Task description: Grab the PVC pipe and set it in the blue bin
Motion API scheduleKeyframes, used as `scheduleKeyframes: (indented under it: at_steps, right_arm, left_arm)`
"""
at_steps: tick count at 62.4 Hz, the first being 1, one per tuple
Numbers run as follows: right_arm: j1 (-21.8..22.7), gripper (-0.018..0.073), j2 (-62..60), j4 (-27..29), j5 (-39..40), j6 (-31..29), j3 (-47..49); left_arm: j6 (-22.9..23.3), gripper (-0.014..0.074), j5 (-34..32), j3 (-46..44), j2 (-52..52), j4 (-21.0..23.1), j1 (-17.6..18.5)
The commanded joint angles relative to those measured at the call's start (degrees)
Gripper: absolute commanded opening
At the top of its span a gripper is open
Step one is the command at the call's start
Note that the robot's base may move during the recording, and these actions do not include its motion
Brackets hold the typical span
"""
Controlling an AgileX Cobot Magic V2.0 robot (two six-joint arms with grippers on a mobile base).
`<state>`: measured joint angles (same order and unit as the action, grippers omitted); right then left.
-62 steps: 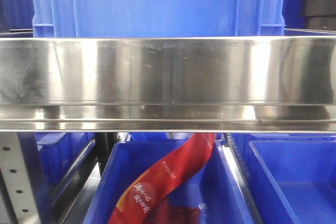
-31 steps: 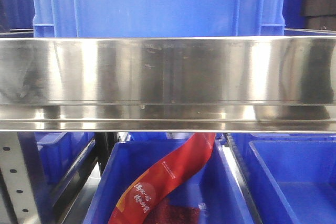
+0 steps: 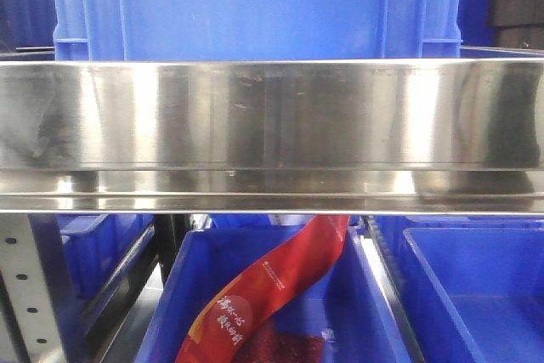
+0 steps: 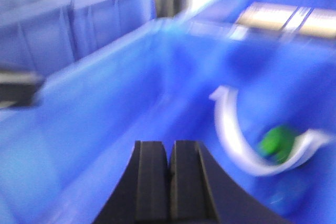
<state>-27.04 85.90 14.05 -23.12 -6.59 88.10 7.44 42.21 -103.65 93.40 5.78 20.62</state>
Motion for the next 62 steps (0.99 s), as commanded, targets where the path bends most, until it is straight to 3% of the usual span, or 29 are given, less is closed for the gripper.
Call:
scheduleKeyframes:
  at_steps: [1, 11, 22, 29, 39, 49, 62]
  right_arm:
    - [2.25, -0.0168, -2.84, -0.47, 1.42, -0.42, 0.54]
    - [6.48, -0.0168, -6.7, 0.81, -1.01, -0.42, 0.01]
    - [8.78, -0.0168, -10.68, 0.81, -0.97, -0.42, -4.27]
    - [8.77, -0.0168, -13.46, 0.81, 1.44, -0.42, -9.29]
    - [8.77, -0.0168, -18.9, 0.81, 12.72, -0.42, -19.56]
    - [9.05, -0.0168, -24.71, 5.02, 19.48, -0.42, -28.75]
    - [14.47, -0.0168, -32.7, 4.73, 19.51, -0.42, -38.23]
  left_arm:
    - [0.02, -0.0111, -0.32, -0.55, -3.02, -1.55, 0.36]
    - [-1.19, -0.0111, -0.6, -0.23, -6.35, -4.73, 0.36]
    - [-1.17, -0.0111, -8.31, 6.2, -10.5, -4.01, 0.36]
    - [-1.17, -0.0111, -13.78, 14.12, -14.44, -2.9, 0.36]
    - [-1.17, -0.0111, -24.26, 28.16, -21.74, -2.9, 0.36]
    - [-1.17, -0.0111, -33.62, 42.0, -29.54, -2.9, -0.3]
    - [-1.17, -0.0111, -35.97, 54.13, -40.63, -2.9, -5.63]
